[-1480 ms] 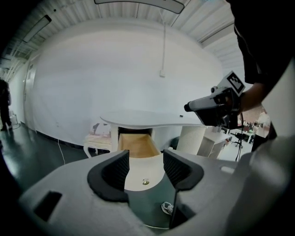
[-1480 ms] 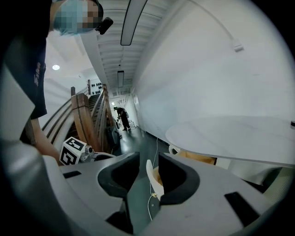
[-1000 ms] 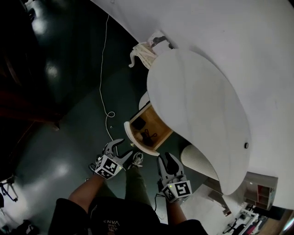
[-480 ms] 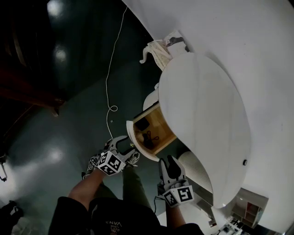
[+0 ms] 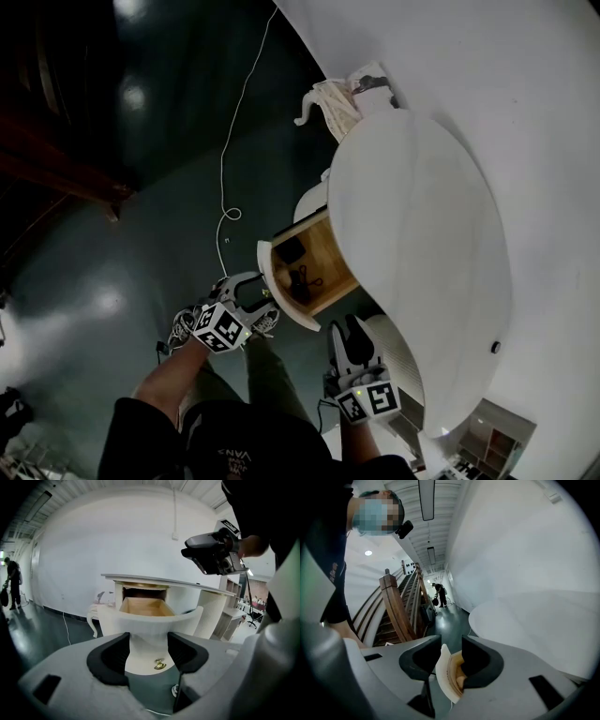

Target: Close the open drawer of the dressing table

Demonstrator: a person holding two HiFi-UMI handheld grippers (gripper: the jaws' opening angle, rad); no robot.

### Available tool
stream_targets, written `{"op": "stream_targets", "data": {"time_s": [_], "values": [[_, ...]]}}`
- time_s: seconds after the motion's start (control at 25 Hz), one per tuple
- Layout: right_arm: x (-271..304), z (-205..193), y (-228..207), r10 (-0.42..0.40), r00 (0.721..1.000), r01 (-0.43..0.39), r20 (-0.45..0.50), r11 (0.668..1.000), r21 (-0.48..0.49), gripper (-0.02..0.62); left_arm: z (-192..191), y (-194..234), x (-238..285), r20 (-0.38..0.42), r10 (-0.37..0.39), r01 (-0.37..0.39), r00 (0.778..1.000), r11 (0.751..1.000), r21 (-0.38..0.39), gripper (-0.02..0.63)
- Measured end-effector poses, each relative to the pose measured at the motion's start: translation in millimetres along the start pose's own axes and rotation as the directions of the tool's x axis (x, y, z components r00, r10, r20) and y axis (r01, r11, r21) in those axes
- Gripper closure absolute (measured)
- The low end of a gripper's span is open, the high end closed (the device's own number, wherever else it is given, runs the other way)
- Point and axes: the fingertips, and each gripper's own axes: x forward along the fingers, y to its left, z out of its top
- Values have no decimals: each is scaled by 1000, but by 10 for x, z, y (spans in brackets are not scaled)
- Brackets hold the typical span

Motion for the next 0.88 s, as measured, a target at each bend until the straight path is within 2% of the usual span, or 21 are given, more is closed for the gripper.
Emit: {"op": "stream_targets", "data": {"time_s": [0.36,0.88], "values": [[-38,10,-173,28,1000,-28,0,1000,-4,456,162,32,286,50,54,-52,997,998,-42,357],[-99,117,-525,26,1000,-26,0,1000,-15,457,525,149,874,131,77,-69,988,996,-64,357]]}}
